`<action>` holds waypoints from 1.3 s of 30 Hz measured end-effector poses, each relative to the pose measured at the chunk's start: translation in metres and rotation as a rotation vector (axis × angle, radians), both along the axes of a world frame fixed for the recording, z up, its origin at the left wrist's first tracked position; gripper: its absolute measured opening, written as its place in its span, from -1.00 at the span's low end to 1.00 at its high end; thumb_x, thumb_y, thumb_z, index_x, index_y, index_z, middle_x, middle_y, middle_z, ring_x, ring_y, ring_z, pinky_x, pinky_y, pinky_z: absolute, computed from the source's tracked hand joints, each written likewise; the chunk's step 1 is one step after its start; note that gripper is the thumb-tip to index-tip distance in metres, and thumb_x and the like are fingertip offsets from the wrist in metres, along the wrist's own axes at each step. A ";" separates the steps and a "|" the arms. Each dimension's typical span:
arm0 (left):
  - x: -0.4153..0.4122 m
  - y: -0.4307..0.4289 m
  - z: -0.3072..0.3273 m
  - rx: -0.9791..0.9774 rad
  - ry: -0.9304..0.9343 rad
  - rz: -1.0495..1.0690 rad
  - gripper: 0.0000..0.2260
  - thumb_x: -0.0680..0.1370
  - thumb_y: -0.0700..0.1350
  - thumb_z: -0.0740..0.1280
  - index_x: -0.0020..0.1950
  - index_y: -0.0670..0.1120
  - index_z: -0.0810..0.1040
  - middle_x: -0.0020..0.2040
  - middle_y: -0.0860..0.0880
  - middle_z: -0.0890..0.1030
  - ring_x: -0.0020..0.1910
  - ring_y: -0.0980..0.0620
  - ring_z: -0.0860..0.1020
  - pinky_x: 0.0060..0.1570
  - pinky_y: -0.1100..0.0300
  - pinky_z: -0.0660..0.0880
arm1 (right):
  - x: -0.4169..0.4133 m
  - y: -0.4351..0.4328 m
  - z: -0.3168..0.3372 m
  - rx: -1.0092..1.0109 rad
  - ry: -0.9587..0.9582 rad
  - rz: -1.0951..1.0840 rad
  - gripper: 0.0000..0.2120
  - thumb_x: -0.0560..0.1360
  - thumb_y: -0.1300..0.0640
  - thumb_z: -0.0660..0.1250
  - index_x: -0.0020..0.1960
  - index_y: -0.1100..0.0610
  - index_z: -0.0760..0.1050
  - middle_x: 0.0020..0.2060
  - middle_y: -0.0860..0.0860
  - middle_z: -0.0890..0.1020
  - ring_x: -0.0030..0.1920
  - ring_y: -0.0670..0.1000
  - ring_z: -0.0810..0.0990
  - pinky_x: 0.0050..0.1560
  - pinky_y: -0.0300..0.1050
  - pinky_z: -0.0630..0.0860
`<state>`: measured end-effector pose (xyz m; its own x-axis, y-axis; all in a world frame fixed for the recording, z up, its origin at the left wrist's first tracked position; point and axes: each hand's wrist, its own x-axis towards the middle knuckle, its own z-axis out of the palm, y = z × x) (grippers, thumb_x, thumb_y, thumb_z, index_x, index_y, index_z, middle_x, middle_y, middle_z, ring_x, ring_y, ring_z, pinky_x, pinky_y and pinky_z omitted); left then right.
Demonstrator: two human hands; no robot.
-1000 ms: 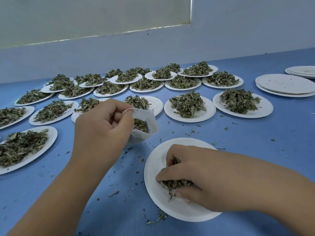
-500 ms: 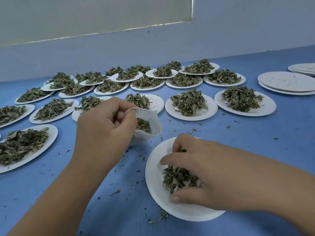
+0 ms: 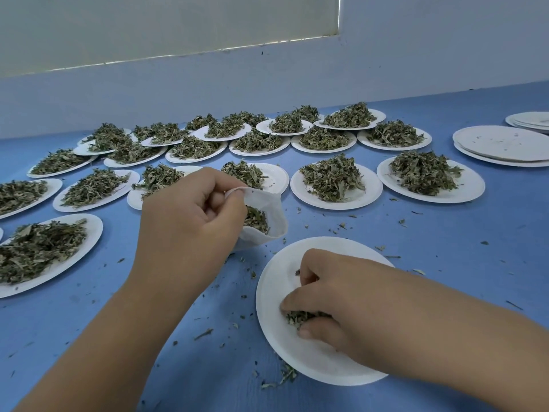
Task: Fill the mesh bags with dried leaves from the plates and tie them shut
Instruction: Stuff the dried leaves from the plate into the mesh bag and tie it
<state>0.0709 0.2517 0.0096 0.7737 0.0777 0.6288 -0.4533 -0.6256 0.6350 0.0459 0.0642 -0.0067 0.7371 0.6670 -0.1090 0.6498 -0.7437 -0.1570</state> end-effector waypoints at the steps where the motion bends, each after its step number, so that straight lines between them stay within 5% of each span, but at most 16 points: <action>1: 0.000 0.000 0.000 0.006 0.000 0.001 -0.81 0.52 -0.21 0.36 -0.21 0.08 0.61 -0.38 -0.05 0.48 -0.47 0.14 0.33 -0.46 0.40 0.27 | 0.001 0.000 0.000 0.000 0.009 0.001 -0.66 0.61 -0.10 0.14 0.37 -0.21 0.36 0.14 -0.10 0.30 0.13 0.05 0.44 0.02 -0.13 0.40; 11: -0.001 -0.006 -0.003 -0.002 0.030 -0.057 -0.87 0.47 -0.12 0.33 -0.23 0.08 0.60 -0.39 -0.05 0.47 -0.48 0.14 0.34 -0.47 0.37 0.29 | 0.002 0.002 -0.004 -0.018 -0.033 0.035 -0.78 0.60 0.14 0.20 0.18 -0.09 0.49 0.05 -0.08 0.38 0.01 0.06 0.52 0.04 0.00 0.51; 17: -0.003 -0.010 -0.004 0.036 0.050 -0.060 -0.89 0.43 -0.09 0.30 -0.20 0.07 0.61 -0.38 -0.01 0.48 -0.47 0.13 0.37 -0.45 0.43 0.28 | 0.002 -0.003 0.001 0.035 0.010 0.048 -0.80 0.63 0.03 0.12 0.15 -0.07 0.50 0.06 -0.10 0.41 0.06 0.01 0.49 0.05 -0.03 0.46; 23: -0.005 -0.015 -0.005 0.060 0.071 -0.082 -0.89 0.42 -0.07 0.30 -0.23 0.11 0.60 -0.37 0.01 0.50 -0.48 0.14 0.38 -0.46 0.44 0.28 | 0.009 -0.020 0.021 0.335 0.108 0.027 -0.89 0.53 0.00 0.32 0.01 -0.12 0.60 -0.12 -0.20 0.53 -0.08 -0.23 0.47 -0.09 -0.35 0.40; 27: -0.005 -0.017 -0.007 0.105 0.104 -0.079 -0.90 0.42 -0.05 0.29 -0.25 0.11 0.58 -0.37 0.04 0.52 -0.45 0.06 0.42 -0.48 0.41 0.30 | 0.012 -0.033 0.033 0.582 0.162 -0.024 -0.90 0.42 -0.04 0.40 -0.07 -0.19 0.61 -0.16 -0.20 0.59 -0.17 -0.19 0.57 -0.14 -0.26 0.50; 34: -0.006 -0.023 -0.011 0.127 0.125 -0.106 -0.89 0.43 -0.11 0.33 -0.25 0.06 0.61 -0.40 -0.01 0.49 -0.49 0.15 0.36 -0.47 0.42 0.28 | 0.012 -0.018 0.022 0.599 -0.092 -0.127 -0.90 0.46 0.01 0.39 -0.04 -0.14 0.62 -0.20 -0.17 0.54 -0.13 -0.26 0.44 -0.16 -0.44 0.31; 39: -0.007 -0.027 -0.011 0.141 0.143 -0.127 -0.90 0.45 -0.11 0.34 -0.25 0.04 0.61 -0.43 0.00 0.48 -0.51 0.15 0.36 -0.48 0.44 0.26 | 0.008 -0.010 0.016 0.585 -0.187 -0.194 -0.84 0.47 0.04 0.40 0.04 -0.13 0.61 -0.19 -0.15 0.53 -0.11 -0.18 0.44 -0.11 -0.27 0.38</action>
<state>0.0641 0.2250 -0.0019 0.8535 -0.1070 0.5100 -0.4460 -0.6562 0.6087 0.0542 0.0546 0.0095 0.8218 0.4296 0.3742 0.5674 -0.6766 -0.4694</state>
